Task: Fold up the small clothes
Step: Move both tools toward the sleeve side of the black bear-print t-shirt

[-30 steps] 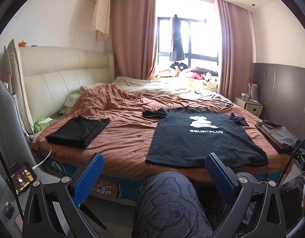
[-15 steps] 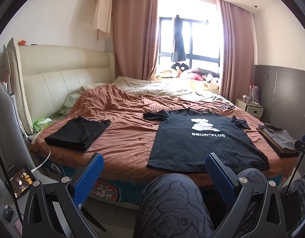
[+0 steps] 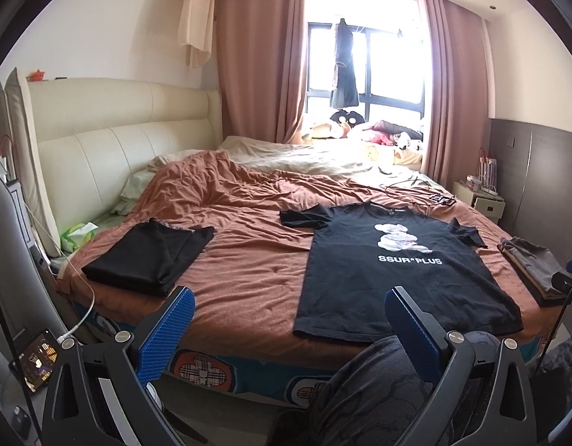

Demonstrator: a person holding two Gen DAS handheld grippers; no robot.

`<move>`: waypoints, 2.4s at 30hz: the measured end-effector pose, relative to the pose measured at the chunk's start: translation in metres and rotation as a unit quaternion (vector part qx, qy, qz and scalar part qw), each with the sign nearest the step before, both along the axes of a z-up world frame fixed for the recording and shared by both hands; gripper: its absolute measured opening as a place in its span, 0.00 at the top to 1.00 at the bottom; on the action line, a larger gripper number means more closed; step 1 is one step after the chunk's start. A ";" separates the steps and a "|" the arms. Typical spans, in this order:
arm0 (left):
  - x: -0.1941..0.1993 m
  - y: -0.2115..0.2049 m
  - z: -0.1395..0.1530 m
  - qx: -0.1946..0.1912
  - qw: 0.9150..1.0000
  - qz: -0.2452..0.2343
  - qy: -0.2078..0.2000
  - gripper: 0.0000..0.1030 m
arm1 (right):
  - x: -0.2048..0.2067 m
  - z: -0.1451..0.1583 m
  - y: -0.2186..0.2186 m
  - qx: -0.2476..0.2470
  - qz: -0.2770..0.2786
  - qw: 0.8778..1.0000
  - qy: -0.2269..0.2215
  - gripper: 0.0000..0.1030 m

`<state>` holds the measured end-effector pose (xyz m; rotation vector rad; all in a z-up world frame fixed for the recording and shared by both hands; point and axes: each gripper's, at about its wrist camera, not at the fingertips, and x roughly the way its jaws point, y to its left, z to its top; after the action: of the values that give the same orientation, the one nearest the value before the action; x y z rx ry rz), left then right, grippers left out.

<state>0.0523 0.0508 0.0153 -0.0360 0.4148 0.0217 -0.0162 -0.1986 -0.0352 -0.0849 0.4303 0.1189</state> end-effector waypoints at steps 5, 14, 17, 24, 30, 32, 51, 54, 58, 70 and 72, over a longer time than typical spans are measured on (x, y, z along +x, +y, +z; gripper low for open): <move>0.022 0.010 -0.004 -0.002 1.000 0.002 0.010 0.00 | 0.028 0.005 -0.003 0.055 0.025 0.998 0.035 0.00; 0.066 0.035 -0.012 -0.015 0.999 0.018 0.034 0.00 | 0.086 0.014 -0.009 0.066 0.020 0.996 0.057 0.00; 0.083 0.044 -0.015 -0.022 0.999 0.023 0.044 0.00 | 0.105 0.012 -0.001 0.060 0.018 0.996 0.062 0.00; 0.122 0.054 -0.022 -0.031 0.997 0.024 0.060 0.00 | 0.153 0.011 0.011 0.053 0.023 0.995 0.082 0.00; 0.161 0.054 -0.029 -0.033 0.996 0.017 0.080 0.00 | 0.191 0.010 0.012 0.054 0.021 0.994 0.092 0.00; 0.173 0.053 -0.031 -0.033 0.996 0.012 0.085 0.00 | 0.203 0.010 0.013 0.054 0.020 0.994 0.094 0.00; 0.311 0.033 -0.043 -0.032 0.990 -0.035 0.131 0.01 | 0.322 -0.011 0.018 0.080 0.016 0.988 0.129 0.00; 0.337 0.031 -0.040 -0.030 0.990 -0.039 0.134 0.01 | 0.345 -0.011 0.016 0.099 0.009 0.986 0.130 0.00; 0.372 0.027 -0.034 -0.027 0.989 -0.045 0.138 0.01 | 0.375 -0.013 0.015 0.124 0.006 0.984 0.130 0.00; 0.474 0.037 -0.030 -0.032 0.982 -0.046 0.178 0.09 | 0.467 -0.026 0.018 0.141 0.013 0.977 0.158 0.00; 0.490 0.038 -0.030 -0.036 0.981 -0.044 0.185 0.12 | 0.482 -0.028 0.019 0.143 0.015 0.976 0.163 0.00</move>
<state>0.5419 0.0887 -0.0148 -0.0852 0.7899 -0.0747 0.4662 -0.1794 -0.0631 0.2159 0.7356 0.2242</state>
